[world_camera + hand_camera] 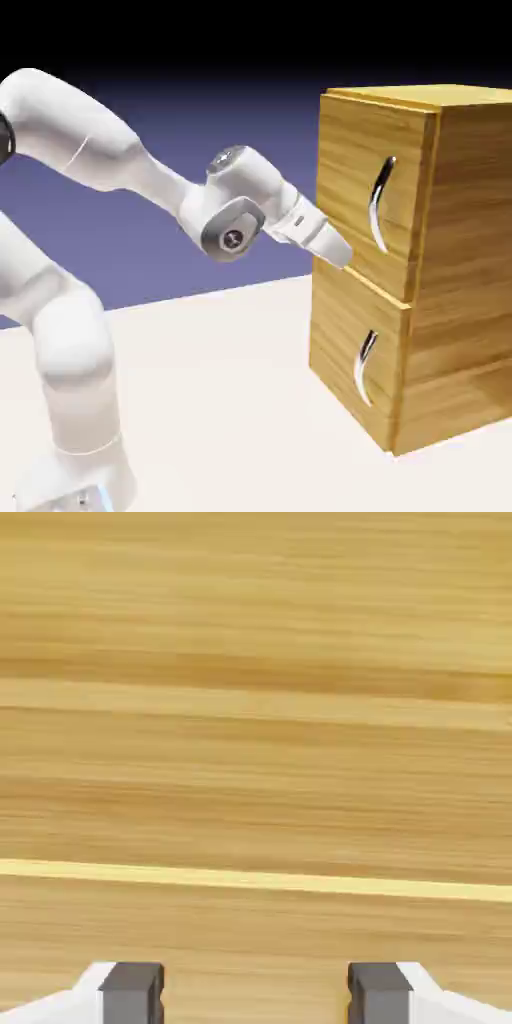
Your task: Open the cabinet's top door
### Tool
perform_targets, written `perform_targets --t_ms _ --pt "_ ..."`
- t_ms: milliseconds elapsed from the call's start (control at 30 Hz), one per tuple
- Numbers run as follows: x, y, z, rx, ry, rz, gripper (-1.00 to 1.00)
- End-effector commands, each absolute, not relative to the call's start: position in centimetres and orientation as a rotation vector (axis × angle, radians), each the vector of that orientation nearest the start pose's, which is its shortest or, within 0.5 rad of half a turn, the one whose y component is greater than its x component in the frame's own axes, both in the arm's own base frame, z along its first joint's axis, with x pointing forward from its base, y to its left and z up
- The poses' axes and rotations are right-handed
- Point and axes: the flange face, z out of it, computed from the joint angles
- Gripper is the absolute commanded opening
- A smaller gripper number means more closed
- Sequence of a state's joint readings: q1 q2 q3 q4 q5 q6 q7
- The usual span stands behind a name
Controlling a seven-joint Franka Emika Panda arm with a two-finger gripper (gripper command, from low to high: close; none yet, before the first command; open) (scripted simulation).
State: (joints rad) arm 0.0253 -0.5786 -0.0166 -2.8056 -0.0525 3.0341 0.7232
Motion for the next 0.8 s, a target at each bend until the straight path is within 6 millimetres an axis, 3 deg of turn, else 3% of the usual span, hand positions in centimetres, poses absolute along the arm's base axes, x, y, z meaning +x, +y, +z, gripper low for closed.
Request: perform_targets --t_ms 0,400,767 --pt "38.8 0.9 46.7 -2.551 0.808 -1.098 0.00" --pt "37.6 2.6 50.7 -2.804 0.006 -1.403 0.00" --pt "35.9 2.7 52.9 -2.876 -0.780 -1.661 0.00"
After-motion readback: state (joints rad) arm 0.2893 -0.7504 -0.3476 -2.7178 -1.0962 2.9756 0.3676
